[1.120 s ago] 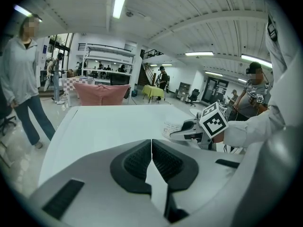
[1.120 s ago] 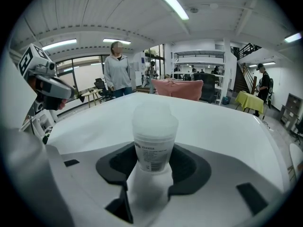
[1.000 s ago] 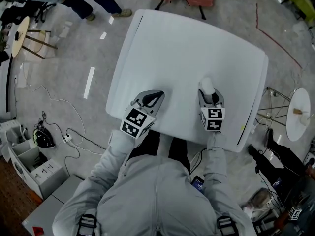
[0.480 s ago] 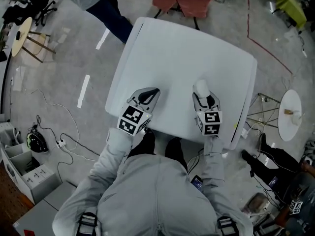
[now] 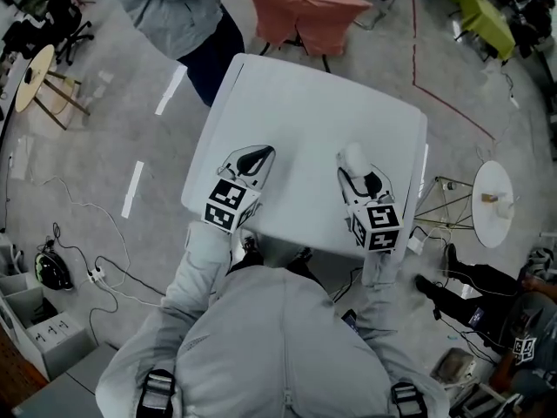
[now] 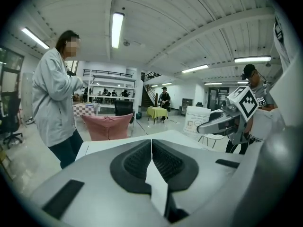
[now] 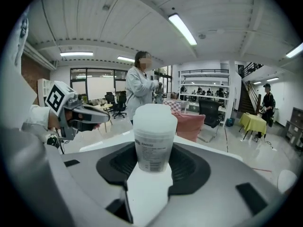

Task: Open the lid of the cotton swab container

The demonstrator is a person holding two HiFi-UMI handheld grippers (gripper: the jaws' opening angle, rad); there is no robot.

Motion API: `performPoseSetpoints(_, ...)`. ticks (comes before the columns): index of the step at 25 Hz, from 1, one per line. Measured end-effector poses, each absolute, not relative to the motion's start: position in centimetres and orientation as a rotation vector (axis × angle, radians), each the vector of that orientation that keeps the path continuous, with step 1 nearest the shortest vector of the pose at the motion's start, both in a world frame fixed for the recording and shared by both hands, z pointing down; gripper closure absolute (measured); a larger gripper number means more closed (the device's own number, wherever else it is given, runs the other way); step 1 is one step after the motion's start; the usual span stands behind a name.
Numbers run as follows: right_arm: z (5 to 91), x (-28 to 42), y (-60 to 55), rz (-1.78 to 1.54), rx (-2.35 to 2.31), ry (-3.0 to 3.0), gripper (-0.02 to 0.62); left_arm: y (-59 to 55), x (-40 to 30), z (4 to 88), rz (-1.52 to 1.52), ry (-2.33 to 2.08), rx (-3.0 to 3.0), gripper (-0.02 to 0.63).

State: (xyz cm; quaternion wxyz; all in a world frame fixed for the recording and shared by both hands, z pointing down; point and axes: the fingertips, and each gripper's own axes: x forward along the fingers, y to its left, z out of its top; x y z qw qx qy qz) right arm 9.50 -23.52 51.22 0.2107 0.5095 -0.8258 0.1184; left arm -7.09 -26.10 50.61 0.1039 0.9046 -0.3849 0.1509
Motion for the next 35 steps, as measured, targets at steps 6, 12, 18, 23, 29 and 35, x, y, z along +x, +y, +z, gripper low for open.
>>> performPoseSetpoints(6, 46.2, 9.5, -22.0, 0.268, 1.451, -2.345, 0.372, -26.0, -7.0, 46.7, 0.401, -1.154, 2.739, 0.583)
performPoseSetpoints(12, 42.7, 9.8, -20.6, 0.209, 1.507, -2.356, 0.373, -25.8, -6.8, 43.8, 0.368, -1.157, 2.798, 0.583)
performPoseSetpoints(18, 40.4, 10.5, -19.7, 0.150, 1.533, -2.349, 0.373, -25.9, -5.6, 41.4, 0.342, -1.123, 2.873, 0.583)
performPoseSetpoints(23, 39.6, 10.6, -19.6, 0.114, 1.535, -2.349, 0.373, -25.7, -4.7, 40.5, 0.338, -1.073, 2.921, 0.583)
performPoseSetpoints(29, 38.8, 10.9, -19.4, 0.106, 1.556, -2.355, 0.373, -25.4, -4.0, 39.6, 0.323, -1.053, 2.953, 0.583)
performPoseSetpoints(35, 38.8, 9.9, -19.2, 0.100, 1.527, -2.367, 0.373, -25.0, -4.3, 39.5, 0.319, -1.048, 2.957, 0.583)
